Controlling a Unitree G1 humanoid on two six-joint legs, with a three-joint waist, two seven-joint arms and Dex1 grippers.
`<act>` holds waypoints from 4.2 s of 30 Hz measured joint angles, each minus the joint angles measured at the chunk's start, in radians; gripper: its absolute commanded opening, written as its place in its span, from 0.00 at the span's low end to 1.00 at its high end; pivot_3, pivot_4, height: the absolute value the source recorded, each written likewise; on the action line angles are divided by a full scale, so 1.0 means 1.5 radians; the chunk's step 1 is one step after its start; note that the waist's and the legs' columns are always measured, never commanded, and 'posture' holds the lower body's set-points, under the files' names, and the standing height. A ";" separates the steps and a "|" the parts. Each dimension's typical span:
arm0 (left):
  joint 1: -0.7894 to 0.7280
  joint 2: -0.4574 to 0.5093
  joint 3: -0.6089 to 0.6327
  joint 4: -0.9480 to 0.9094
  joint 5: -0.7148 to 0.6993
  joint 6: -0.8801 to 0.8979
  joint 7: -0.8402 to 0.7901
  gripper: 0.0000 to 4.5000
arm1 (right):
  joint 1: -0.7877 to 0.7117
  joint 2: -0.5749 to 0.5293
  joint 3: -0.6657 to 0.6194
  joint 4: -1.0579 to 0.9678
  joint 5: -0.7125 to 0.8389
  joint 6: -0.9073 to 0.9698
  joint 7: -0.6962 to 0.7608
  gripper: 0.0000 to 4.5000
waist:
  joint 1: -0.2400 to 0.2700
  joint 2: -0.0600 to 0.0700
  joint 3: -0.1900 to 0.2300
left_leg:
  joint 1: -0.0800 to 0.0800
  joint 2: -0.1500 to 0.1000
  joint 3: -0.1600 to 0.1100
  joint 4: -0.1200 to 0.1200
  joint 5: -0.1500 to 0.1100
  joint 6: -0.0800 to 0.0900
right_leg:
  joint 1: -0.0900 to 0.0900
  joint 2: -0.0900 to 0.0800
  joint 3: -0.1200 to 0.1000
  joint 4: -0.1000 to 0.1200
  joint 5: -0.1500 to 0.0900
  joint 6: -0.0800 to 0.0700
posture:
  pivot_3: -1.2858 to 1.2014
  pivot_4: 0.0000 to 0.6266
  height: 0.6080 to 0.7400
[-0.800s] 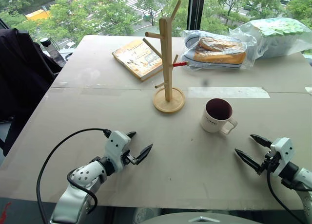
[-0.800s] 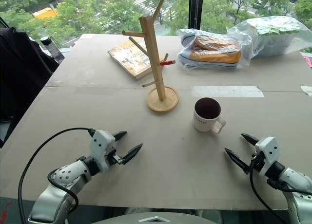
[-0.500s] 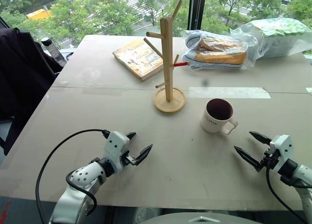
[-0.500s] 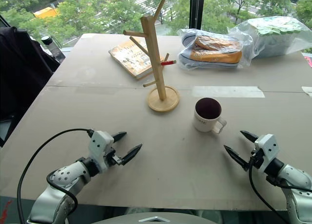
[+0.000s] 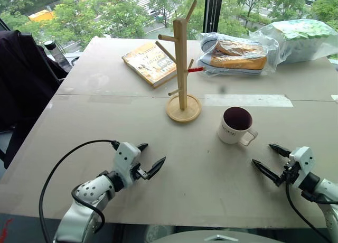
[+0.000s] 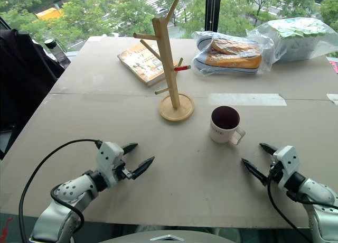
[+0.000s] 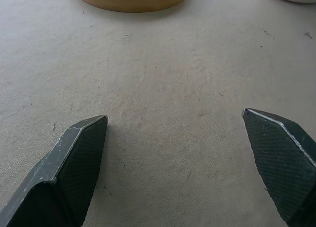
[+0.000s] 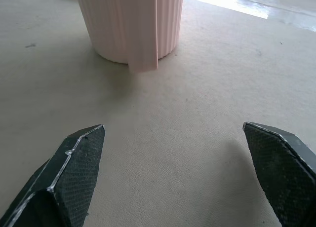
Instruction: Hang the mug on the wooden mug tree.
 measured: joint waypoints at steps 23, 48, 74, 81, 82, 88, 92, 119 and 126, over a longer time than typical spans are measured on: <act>-0.244 0.086 -0.021 -0.138 -0.217 0.199 -0.098 1.00 | -0.089 0.066 0.060 -0.055 0.033 0.096 -0.065 0.21 | -0.001 -0.001 0.000 | 0.000 0.000 0.000 0.001 0.000 0.000 | 0.000 0.002 0.000 0.001 0.001 0.002 | 0.52 0.24 1.00; -0.222 0.086 -0.021 -0.155 -0.207 0.184 -0.094 1.00 | -0.109 0.064 0.072 -0.036 0.010 0.093 -0.053 0.00 | -0.001 -0.001 0.000 | 0.000 0.000 0.000 0.002 0.000 0.000 | 0.000 0.002 0.000 0.001 0.001 0.002 | 0.52 0.24 1.00; -0.219 0.080 -0.021 -0.155 -0.203 0.175 -0.089 1.00 | -0.140 0.065 0.072 0.001 -0.010 0.063 -0.048 0.00 | -0.001 -0.001 0.000 | 0.000 0.000 0.000 0.002 0.000 0.000 | 0.000 0.002 0.000 0.001 0.001 0.002 | 0.52 0.24 1.00; -0.219 0.075 -0.019 -0.155 -0.204 0.175 -0.086 1.00 | -0.171 0.039 0.069 0.000 -0.010 0.054 -0.038 0.00 | -0.002 -0.001 0.000 | 0.000 0.000 0.000 0.003 0.000 0.000 | 0.000 0.002 0.001 0.001 0.001 0.002 | 0.52 0.24 1.00; -0.219 0.073 -0.018 -0.155 -0.204 0.175 -0.085 1.00 | -0.183 0.032 0.066 -0.002 -0.010 0.055 -0.038 0.00 | -0.002 -0.001 0.000 | 0.000 0.000 0.000 0.003 0.000 0.000 | 0.000 0.002 0.001 0.001 0.001 0.002 | 0.52 0.24 1.00; -0.220 0.052 -0.012 -0.155 -0.210 0.169 -0.071 1.00 | -0.278 -0.020 0.065 -0.047 0.010 0.096 -0.020 0.00 | -0.001 -0.001 0.000 | -0.001 0.000 0.000 0.003 0.000 0.000 | 0.000 0.002 0.000 0.001 0.001 0.002 | 0.52 0.24 1.00; -0.234 0.035 0.002 -0.155 -0.228 0.166 -0.057 1.00 | -0.369 -0.083 0.091 -0.060 0.010 0.152 0.016 0.00 | -0.002 -0.001 0.001 | -0.001 0.000 0.000 0.004 0.000 0.000 | 0.000 0.002 0.000 0.001 0.001 0.002 | 0.52 0.24 1.00; -0.126 -0.078 0.063 -0.217 -0.173 0.035 0.087 1.00 | -1.006 0.021 0.349 0.469 -0.219 -0.069 0.297 0.06 | -0.016 -0.002 0.004 | -0.003 0.000 -0.001 0.003 0.000 0.000 | -0.001 0.000 -0.001 0.001 0.002 0.001 | 0.52 0.24 1.00; -0.129 -0.101 0.039 -0.210 -0.157 0.011 0.094 1.00 | -1.059 0.033 0.350 0.546 -0.262 -0.112 0.278 0.72 | -0.017 -0.002 0.004 | -0.003 0.000 -0.001 0.001 0.000 0.000 | -0.002 0.000 -0.001 0.001 0.002 0.001 | 0.52 0.24 1.00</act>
